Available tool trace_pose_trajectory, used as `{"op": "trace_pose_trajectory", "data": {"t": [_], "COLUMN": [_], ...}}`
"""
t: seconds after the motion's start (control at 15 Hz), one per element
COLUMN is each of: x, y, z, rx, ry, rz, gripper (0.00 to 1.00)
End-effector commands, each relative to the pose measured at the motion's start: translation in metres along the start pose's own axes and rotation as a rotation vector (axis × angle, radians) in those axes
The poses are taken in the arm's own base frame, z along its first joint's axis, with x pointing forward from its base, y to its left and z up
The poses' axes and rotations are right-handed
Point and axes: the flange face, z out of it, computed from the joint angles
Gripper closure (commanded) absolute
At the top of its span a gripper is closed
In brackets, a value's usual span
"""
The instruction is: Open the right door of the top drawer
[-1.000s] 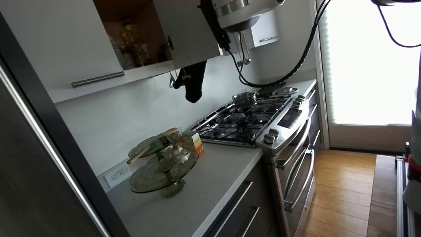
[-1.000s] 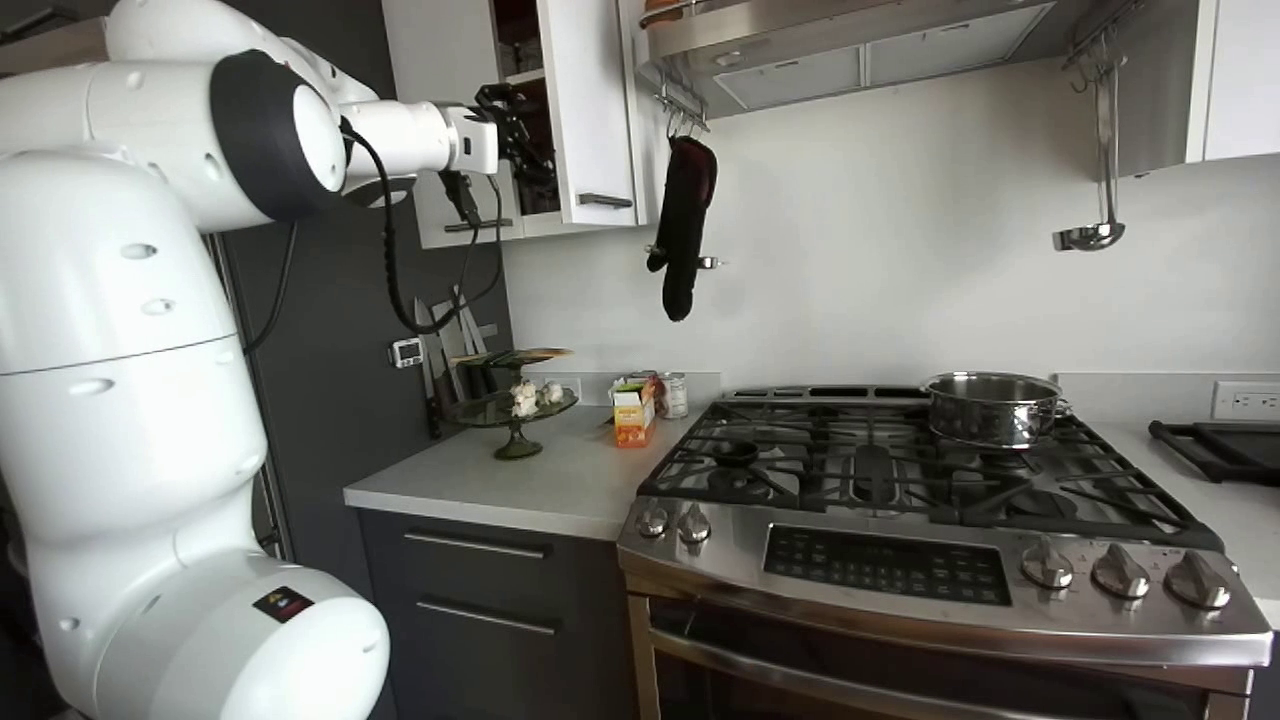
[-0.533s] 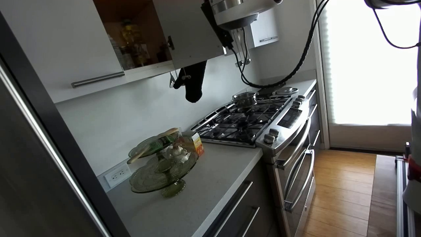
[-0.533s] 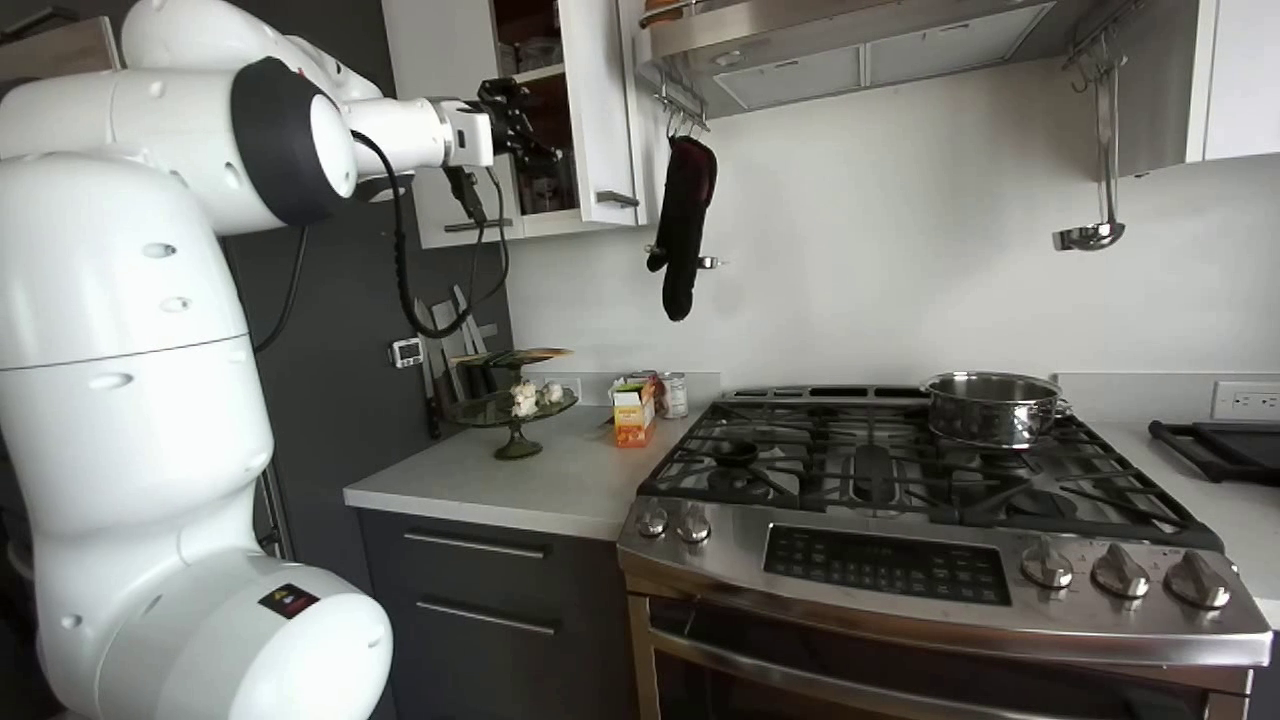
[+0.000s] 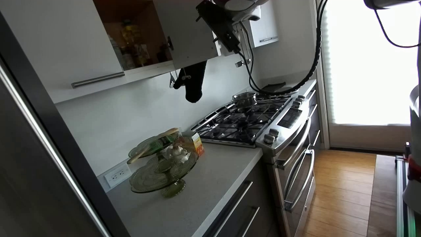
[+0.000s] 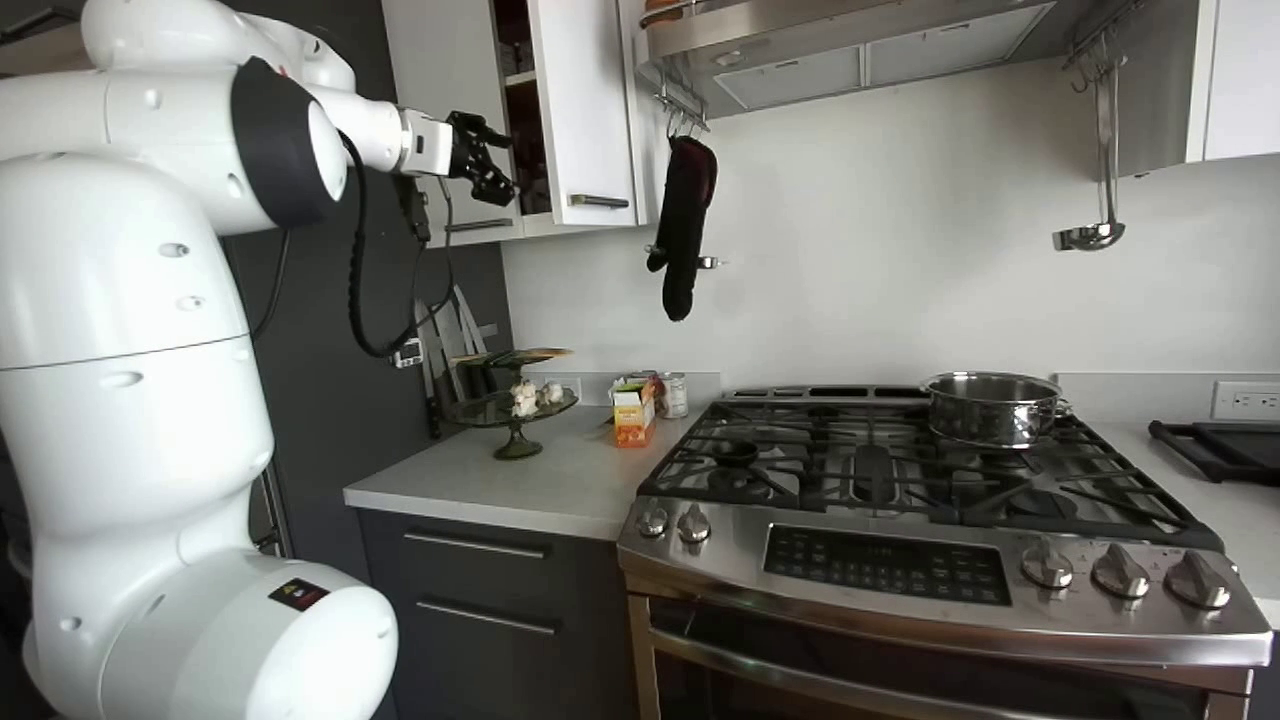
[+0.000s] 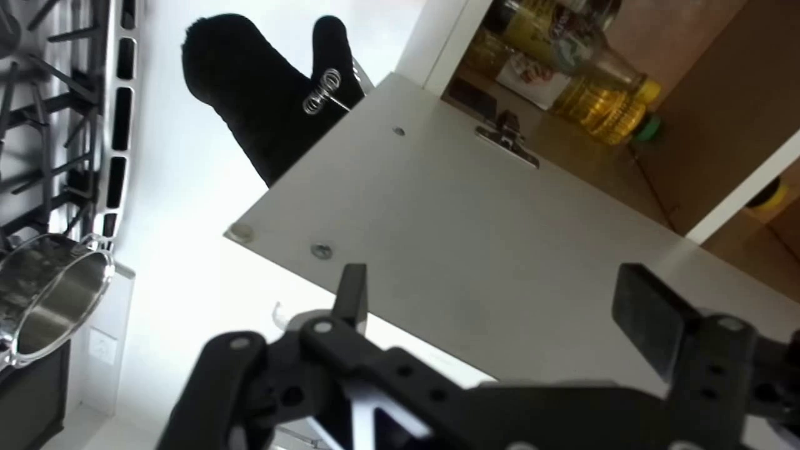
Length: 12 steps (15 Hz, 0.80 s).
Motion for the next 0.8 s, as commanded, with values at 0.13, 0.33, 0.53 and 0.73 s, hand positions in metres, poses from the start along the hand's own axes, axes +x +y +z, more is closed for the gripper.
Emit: {"op": "trace_pose_trajectory", "data": {"t": [0.13, 0.33, 0.53, 0.73], "x": [-0.011, -0.024, -0.024, -0.005], "y": [-0.008, -0.008, -0.013, 0.008], "z": [-0.015, -0.035, -0.06, -0.068], "rx": [-0.08, -0.162, -0.237, -0.259], "ry": [-0.177, -0.316, -0.408, -0.47], "rz": [-0.02, -0.085, -0.216, -0.338], "gripper": [0.0, 0.0, 0.0, 0.0]}}
